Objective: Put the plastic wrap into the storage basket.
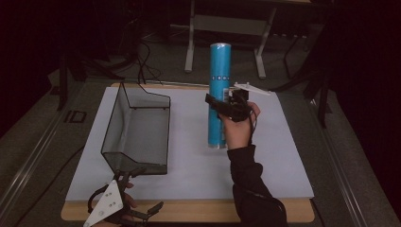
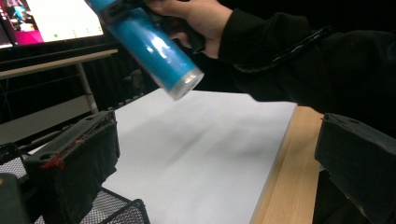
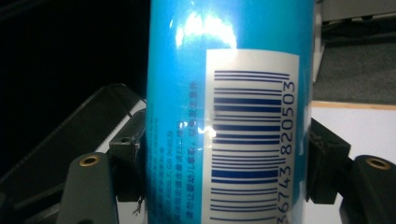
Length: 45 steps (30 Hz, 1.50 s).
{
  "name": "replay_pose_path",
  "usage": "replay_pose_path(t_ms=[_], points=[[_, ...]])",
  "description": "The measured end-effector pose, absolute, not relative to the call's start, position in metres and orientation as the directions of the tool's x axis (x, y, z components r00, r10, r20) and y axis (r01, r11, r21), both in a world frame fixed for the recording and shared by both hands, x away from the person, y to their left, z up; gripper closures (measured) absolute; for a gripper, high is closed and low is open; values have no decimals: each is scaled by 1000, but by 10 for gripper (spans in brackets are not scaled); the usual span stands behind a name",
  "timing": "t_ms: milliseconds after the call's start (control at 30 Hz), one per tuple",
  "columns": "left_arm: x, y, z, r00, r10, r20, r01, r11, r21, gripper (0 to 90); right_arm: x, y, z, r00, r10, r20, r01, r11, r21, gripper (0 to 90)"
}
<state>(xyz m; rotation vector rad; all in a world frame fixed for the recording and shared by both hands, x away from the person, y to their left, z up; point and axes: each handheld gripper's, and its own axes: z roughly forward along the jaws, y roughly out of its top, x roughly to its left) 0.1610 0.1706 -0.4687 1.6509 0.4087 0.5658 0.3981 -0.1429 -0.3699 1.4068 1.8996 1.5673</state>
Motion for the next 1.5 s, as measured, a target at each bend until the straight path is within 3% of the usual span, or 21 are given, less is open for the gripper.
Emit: replay_pose_path(t_ms=[567, 967, 1500], points=[[158, 172, -468, 821, 553, 139, -65, -150, 987, 5, 400, -46, -379, -478, 789, 387, 450, -159, 879, 316], [158, 175, -467, 812, 564, 148, -76, -150, 986, 5, 401, 8, -407, -484, 723, 493, 552, -185, 813, 316], [157, 178, -466, 804, 576, 148, -80, -142, 987, 5, 402, 41, -459, -454, 746, 488, 634, -114, 765, 316]])
